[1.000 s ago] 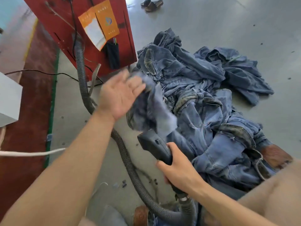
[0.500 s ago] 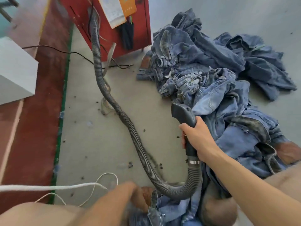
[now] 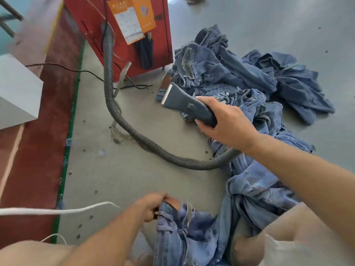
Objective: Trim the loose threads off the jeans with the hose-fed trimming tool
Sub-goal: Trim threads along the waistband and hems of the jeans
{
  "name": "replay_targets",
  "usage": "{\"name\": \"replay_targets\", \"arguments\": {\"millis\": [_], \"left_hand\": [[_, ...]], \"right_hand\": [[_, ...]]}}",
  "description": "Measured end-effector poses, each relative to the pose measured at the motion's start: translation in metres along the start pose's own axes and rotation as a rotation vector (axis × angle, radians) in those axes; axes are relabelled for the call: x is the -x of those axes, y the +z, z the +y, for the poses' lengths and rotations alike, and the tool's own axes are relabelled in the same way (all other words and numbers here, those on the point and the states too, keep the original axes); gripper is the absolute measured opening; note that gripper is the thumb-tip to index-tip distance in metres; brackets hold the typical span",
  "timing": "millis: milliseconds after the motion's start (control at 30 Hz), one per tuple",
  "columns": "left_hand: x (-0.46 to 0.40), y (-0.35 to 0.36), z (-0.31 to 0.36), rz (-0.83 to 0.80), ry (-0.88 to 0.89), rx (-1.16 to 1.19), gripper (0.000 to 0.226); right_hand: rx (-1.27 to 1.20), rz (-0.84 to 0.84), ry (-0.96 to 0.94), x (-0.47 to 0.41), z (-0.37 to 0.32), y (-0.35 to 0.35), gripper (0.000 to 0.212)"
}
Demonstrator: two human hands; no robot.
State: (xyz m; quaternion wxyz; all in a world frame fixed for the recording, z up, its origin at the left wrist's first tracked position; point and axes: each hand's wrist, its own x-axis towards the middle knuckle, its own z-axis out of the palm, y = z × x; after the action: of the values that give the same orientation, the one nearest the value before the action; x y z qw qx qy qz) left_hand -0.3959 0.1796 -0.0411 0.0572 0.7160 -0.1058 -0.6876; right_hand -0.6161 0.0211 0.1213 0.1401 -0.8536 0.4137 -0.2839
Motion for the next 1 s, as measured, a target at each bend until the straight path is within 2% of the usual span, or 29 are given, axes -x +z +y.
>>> {"name": "replay_targets", "arguments": {"millis": [100, 167, 200, 300, 400, 533, 633, 733, 800, 900, 967, 1000], "left_hand": [[0.035, -0.027, 0.071, -0.026, 0.255, 0.414, 0.028], [0.073, -0.062, 0.121, 0.021, 0.443, 0.582, 0.031], [0.094, -0.080, 0.141, 0.027, 0.533, 0.615, 0.035], [0.131, -0.100, 0.157, 0.070, 0.726, 0.480, 0.034], [0.128, -0.082, 0.140, 0.100, 0.688, 0.251, 0.022], [0.107, -0.069, 0.127, 0.160, 0.512, -0.171, 0.039], [0.088, -0.060, 0.120, 0.189, 0.528, -0.290, 0.026], [0.081, -0.060, 0.119, 0.193, 0.528, -0.116, 0.024], [0.084, -0.069, 0.122, 0.137, 0.455, 0.068, 0.031], [0.102, -0.077, 0.124, -0.122, 0.382, 0.191, 0.045], [0.116, -0.081, 0.128, -0.285, 0.477, 0.275, 0.041], [0.120, -0.083, 0.132, -0.338, 0.546, 0.407, 0.039]], "right_hand": [[0.000, 0.038, -0.029, -0.001, 0.009, -0.009, 0.056], [-0.027, 0.161, 0.028, -0.005, 0.012, -0.015, 0.054], [-0.051, 0.228, 0.062, -0.010, 0.013, -0.019, 0.052], [-0.104, 0.336, 0.129, -0.028, 0.016, -0.035, 0.045], [-0.121, 0.266, 0.153, -0.029, 0.025, -0.048, 0.041], [-0.094, 0.101, 0.179, -0.002, 0.038, -0.039, 0.042], [-0.135, -0.030, 0.295, 0.004, 0.036, -0.024, 0.036], [-0.163, -0.083, 0.361, 0.006, 0.033, -0.013, 0.033], [-0.128, -0.116, 0.339, 0.005, 0.029, -0.011, 0.033], [-0.102, -0.104, 0.279, 0.004, 0.022, -0.010, 0.036], [-0.115, -0.065, 0.267, 0.001, 0.013, -0.008, 0.039], [-0.128, -0.051, 0.281, 0.000, 0.008, -0.005, 0.040]]}}
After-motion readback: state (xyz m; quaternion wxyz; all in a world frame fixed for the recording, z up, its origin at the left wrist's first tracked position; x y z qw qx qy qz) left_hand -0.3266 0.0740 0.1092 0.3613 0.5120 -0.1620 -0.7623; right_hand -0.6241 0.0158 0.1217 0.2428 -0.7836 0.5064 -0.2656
